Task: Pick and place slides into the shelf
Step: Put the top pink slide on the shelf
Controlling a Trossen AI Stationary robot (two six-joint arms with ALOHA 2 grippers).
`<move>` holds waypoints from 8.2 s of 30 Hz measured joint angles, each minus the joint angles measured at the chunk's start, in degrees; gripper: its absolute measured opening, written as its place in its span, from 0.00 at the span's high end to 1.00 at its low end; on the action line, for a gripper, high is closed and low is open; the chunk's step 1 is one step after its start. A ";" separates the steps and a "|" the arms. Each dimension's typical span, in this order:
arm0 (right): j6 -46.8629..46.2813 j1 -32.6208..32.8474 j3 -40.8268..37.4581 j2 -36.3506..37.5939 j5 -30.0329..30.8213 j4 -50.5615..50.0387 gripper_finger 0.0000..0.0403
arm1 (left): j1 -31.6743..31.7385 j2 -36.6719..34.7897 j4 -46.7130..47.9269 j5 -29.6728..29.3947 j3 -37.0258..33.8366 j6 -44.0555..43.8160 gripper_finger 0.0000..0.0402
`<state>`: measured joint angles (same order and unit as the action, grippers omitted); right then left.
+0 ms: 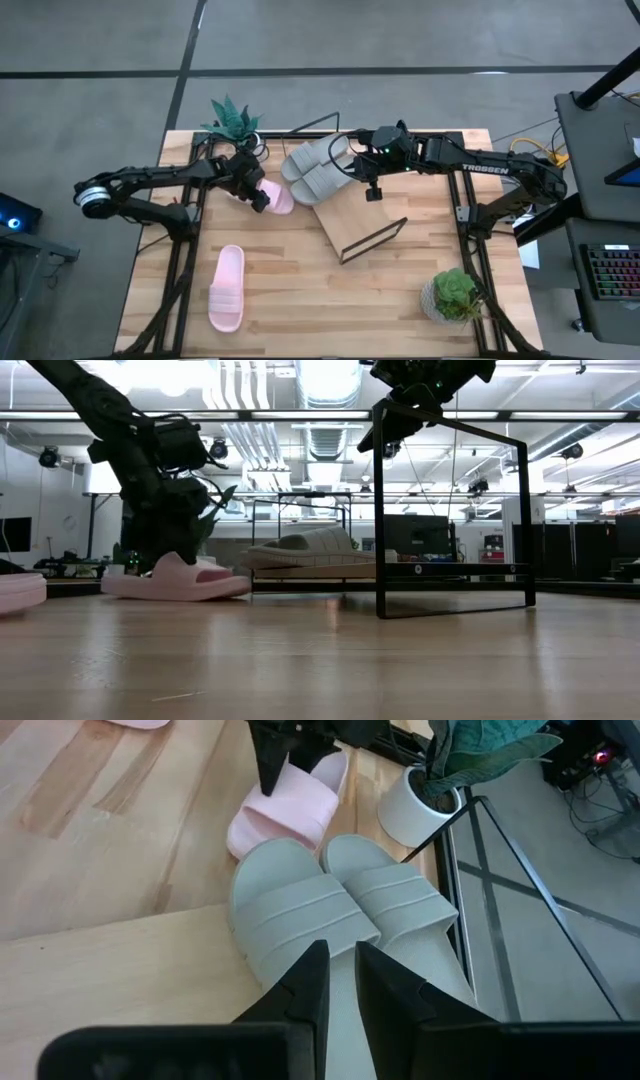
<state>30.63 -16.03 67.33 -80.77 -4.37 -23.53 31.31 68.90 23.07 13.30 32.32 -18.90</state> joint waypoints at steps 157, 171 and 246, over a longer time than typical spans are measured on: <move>18.84 10.67 -5.01 4.09 -3.74 19.99 0.95 | -6.06 -12.09 -47.03 13.81 2.21 69.41 0.45; 17.61 10.33 -5.01 4.15 -5.02 21.12 0.95 | -9.94 -6.96 -52.35 13.65 2.92 71.82 0.51; -2.58 -3.41 -1.16 18.91 34.20 10.02 0.57 | -33.30 26.76 -51.59 -42.11 27.45 64.26 1.00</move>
<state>28.05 -19.44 66.17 -61.87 29.82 -13.51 -1.99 95.66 -28.52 -28.82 59.77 45.36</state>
